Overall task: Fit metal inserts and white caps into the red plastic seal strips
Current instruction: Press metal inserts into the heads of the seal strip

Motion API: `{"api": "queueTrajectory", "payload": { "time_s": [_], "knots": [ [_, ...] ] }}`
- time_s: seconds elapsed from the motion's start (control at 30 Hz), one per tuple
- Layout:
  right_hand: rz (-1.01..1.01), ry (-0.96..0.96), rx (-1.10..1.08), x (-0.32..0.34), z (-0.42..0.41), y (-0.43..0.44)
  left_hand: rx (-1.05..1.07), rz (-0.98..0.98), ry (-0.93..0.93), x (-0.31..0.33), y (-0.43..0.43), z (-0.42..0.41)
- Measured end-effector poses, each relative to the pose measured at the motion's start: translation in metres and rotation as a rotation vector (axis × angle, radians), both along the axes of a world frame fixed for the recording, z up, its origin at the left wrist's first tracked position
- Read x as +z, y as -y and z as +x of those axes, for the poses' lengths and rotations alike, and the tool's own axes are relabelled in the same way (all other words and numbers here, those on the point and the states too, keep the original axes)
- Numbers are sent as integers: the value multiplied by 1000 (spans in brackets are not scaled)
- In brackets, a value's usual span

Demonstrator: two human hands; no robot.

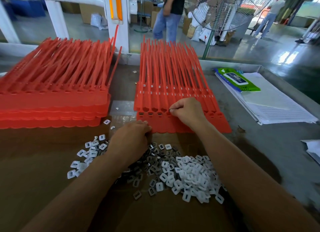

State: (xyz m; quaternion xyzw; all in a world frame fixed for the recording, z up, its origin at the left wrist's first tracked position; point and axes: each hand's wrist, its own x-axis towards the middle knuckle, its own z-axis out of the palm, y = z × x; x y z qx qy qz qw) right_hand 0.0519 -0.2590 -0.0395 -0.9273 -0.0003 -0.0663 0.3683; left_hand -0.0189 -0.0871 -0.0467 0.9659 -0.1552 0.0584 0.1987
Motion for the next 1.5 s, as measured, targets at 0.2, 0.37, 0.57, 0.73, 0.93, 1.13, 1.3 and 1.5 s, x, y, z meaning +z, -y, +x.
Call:
{"api": "queueTrajectory", "payload": {
  "time_s": [0.2, 0.37, 0.57, 0.73, 0.93, 1.13, 1.3, 1.5],
  "knots": [
    [-43, -35, 12, -3, 1, -4, -7, 7, -10, 0, -1, 0],
    [-108, -77, 41, -5, 4, -5, -9, 19, -10, 1, 0, 0],
    [-133, -107, 56, -2, 5, -3, -15, 15, 14, 1, 1, 0],
    [-78, -100, 29, -1, 7, -3, -10, 10, 15, 1, 1, 0],
    [-73, -51, 30, -5, 5, -3, -7, 11, 8, 0, 1, 0],
    [-177, 24, 136, -4, -4, 4, -1, 29, 6, 0, 1, 1],
    [-359, 2, 235, -1, -13, 8, 6, 31, 3, -1, 2, 1],
    [-478, 0, 293, -1, -19, 8, -5, 25, 7, -1, 2, 1]
  ]
}}
